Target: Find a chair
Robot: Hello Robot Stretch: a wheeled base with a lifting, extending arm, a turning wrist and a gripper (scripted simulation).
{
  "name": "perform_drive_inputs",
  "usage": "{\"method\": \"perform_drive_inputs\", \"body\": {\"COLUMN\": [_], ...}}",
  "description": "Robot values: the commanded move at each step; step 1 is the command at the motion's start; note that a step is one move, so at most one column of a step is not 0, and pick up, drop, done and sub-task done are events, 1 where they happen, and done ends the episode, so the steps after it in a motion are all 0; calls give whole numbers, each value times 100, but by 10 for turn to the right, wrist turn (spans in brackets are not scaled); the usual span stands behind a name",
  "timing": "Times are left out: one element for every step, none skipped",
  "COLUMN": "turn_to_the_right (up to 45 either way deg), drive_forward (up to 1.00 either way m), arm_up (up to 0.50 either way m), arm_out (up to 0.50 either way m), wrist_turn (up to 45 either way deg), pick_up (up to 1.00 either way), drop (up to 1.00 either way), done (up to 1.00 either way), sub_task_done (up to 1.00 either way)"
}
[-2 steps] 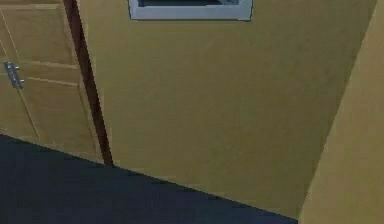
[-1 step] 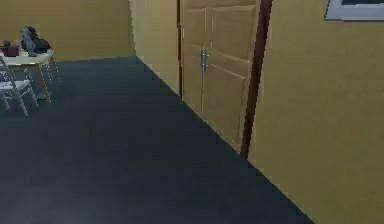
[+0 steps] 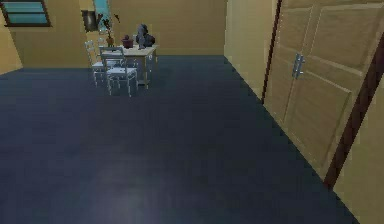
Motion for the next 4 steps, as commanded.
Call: {"method": "perform_drive_inputs", "body": {"turn_to_the_right": [0, -90, 0, -30], "drive_forward": [15, 0, 100, 0], "arm_up": [0, 0, 0, 0], "arm_out": [0, 0, 0, 0], "wrist_turn": [0, 0, 0, 0], "pick_up": [0, 0, 0, 0], "drop": [0, 0, 0, 0], "done": [0, 0, 0, 0], "sub_task_done": [0, 0, 0, 0]}}
